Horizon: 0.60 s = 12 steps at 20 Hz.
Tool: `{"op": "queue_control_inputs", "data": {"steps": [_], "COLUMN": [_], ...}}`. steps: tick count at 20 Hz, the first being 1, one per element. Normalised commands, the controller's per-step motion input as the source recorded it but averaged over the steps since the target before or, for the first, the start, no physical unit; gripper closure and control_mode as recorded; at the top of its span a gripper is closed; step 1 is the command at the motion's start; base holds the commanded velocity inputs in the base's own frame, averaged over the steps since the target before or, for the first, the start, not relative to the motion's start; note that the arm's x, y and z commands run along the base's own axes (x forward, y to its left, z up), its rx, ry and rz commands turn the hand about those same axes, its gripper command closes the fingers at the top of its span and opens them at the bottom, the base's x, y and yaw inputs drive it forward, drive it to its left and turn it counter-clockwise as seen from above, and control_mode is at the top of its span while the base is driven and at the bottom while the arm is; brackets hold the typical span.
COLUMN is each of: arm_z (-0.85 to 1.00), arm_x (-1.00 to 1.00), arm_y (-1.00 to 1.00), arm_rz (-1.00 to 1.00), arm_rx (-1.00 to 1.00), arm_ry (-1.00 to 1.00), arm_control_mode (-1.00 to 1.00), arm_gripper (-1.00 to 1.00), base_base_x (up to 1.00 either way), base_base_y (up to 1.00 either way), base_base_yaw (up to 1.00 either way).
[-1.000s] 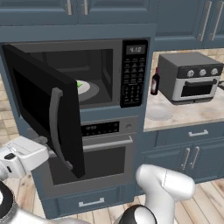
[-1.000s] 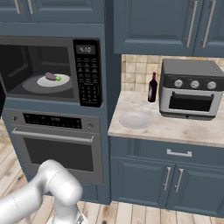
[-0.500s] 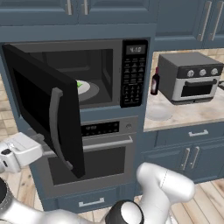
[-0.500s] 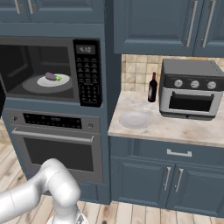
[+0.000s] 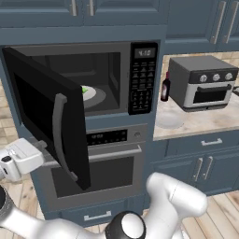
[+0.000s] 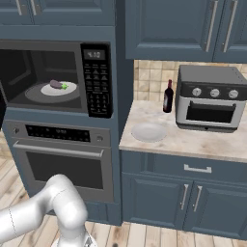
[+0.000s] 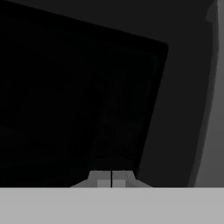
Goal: Pick the eggplant from the counter and place it in the microwave. Then turn on the microwave.
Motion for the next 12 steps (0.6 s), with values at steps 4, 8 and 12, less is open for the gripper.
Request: {"op": "queue_control_inputs", "data": {"steps": [4, 8, 12], "arm_z": [-0.07, -0.05, -0.05], "arm_x": [0.06, 0.01, 0.0], "arm_y": [-0.05, -0.13, -0.17], "arm_rz": [0.0, 0.0, 0.0], "arm_rx": [0.0, 0.0, 0.0], "arm_ry": [0.0, 0.0, 0.0], "arm_control_mode": [-1.0, -1.0, -1.0], "arm_gripper": [1.0, 1.0, 1.0], "base_base_x": [0.0, 0.0, 0.0], "base_base_y": [0.0, 0.0, 0.0], "base_base_yaw": [0.0, 0.0, 0.0]}}
